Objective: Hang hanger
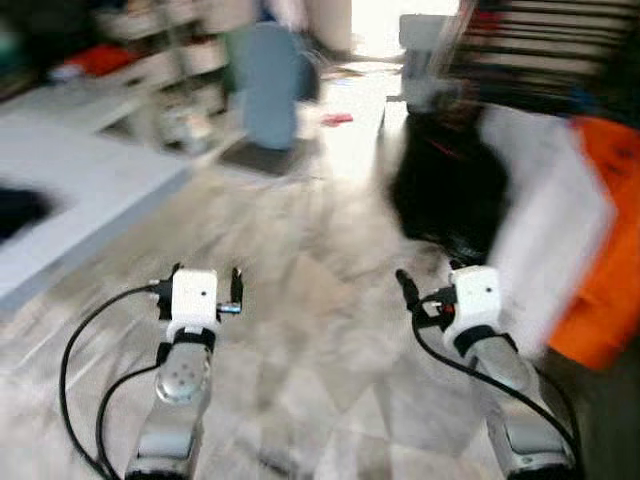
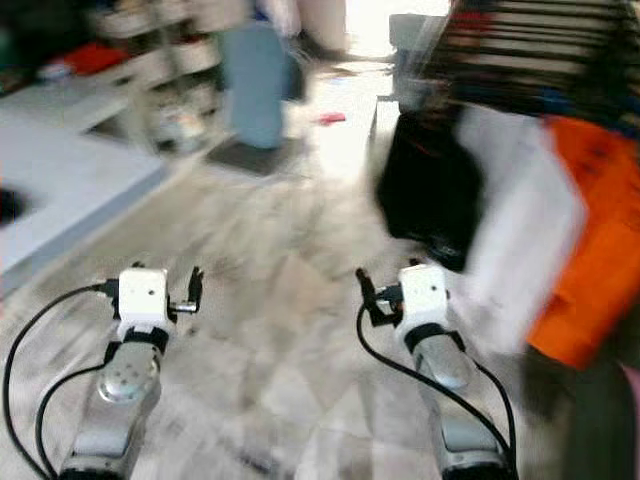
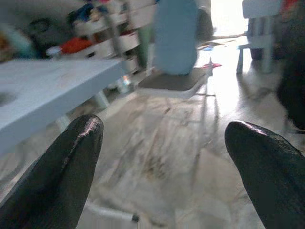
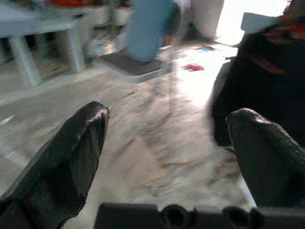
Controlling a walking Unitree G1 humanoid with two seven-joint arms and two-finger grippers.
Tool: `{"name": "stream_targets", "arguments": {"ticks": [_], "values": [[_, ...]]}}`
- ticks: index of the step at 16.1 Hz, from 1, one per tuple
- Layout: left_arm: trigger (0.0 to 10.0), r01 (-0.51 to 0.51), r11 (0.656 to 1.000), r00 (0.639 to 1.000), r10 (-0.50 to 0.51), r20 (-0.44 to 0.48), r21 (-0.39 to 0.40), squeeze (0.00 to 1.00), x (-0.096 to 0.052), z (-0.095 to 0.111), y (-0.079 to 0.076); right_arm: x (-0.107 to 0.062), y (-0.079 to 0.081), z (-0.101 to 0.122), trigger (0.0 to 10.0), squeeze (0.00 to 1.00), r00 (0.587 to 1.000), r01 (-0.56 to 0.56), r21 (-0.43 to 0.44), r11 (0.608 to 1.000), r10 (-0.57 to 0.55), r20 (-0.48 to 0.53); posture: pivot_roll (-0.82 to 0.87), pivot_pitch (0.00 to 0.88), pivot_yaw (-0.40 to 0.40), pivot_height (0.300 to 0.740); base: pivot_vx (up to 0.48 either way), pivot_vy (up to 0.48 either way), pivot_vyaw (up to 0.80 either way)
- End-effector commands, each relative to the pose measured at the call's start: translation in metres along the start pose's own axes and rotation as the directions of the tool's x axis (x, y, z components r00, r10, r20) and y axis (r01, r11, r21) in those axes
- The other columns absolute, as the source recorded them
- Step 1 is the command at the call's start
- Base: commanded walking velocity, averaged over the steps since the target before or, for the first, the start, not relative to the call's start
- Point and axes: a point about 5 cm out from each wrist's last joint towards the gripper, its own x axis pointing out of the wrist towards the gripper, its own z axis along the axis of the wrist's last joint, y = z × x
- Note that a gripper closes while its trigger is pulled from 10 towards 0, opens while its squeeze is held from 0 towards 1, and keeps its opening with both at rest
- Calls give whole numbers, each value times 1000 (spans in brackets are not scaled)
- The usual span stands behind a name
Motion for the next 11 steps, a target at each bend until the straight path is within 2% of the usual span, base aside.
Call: {"name": "stream_targets", "arguments": {"ticks": [1,6,7,11], "values": [[10000,-10,1000,1000,10,-26,1,0,-2,-5,8,3,11,2,10000,0,999,-38,8,999,38,9,-111,0,32,740,0,0,800],[10000,57,996,998,-59,-24,-64,0,0,-4,1,5,3,6,10000,0,999,29,28,999,-29,16,-115,0,33,740,0,0,0],[10000,64,996,998,-65,-22,-67,0,-1,-3,0,5,3,5,10000,0,999,30,15,999,-30,13,-119,0,35,740,0,0,-488],[10000,87,993,996,-89,-19,-85,0,-1,-3,-3,5,3,5,10000,0,999,32,15,999,-32,13,-123,0,36,740,268,0,-736]]}}
